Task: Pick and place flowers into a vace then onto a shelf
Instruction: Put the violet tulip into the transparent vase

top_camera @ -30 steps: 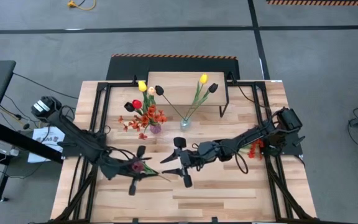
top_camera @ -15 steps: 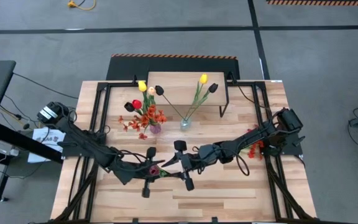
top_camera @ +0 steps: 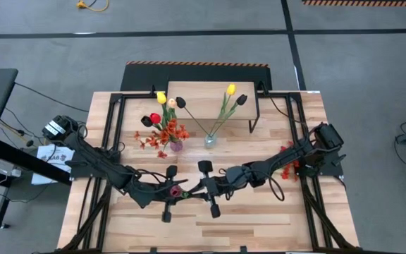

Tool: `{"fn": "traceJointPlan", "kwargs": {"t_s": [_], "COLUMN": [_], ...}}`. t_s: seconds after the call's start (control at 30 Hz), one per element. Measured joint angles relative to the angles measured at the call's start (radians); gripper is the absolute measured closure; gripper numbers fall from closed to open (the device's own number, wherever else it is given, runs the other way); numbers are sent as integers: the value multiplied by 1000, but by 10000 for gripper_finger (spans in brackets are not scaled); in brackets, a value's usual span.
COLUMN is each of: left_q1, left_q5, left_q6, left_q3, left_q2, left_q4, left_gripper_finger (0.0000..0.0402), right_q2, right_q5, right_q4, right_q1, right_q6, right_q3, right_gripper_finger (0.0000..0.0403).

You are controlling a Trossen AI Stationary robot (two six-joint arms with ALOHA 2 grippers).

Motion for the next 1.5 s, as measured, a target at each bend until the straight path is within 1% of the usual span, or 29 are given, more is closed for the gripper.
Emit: {"fn": "traceJointPlan", "kwargs": {"t_s": [0.13,0.3,0.37,0.53,0.77,0.87,0.97,1.23,1.3,1.37,1.43,1.5], "left_q1": [0,-4,-5,-24,-109,-136,-169,-241,-254,-266,-278,-286], "left_q5": [-16,-19,-31,-54,-162,-230,-257,-372,-386,-389,-389,-388], "left_q6": [-13,14,18,-4,-1,-1,-1,-43,-55,-50,-32,-16], "left_q3": [0,0,-1,-1,-32,-57,-94,-219,-248,-282,-304,-321], "left_q2": [0,-3,-13,-45,-90,-134,-178,-335,-370,-398,-418,-434], "left_q4": [2,-5,-14,-65,-78,-80,-80,-71,-56,-12,33,59], "left_gripper_finger": [398,372,362,353,355,356,356,356,356,356,356,356], "right_q2": [0,0,-2,-3,-44,-62,-71,-73,-103,-149,-222,-300], "right_q5": [35,47,69,80,98,95,92,191,224,254,282,305], "right_q4": [1,-1,-6,-23,-64,-72,-84,-126,-168,-158,-156,-102], "right_q1": [4,8,6,-1,2,15,27,39,38,39,41,53], "right_q6": [-4,-4,-4,-1,-12,-14,-21,-31,-37,-39,-52,-67], "right_q3": [0,0,0,2,0,0,0,0,-4,-25,-69,-140], "right_gripper_finger": [398,400,401,401,402,402,402,403,403,403,403,403]}}
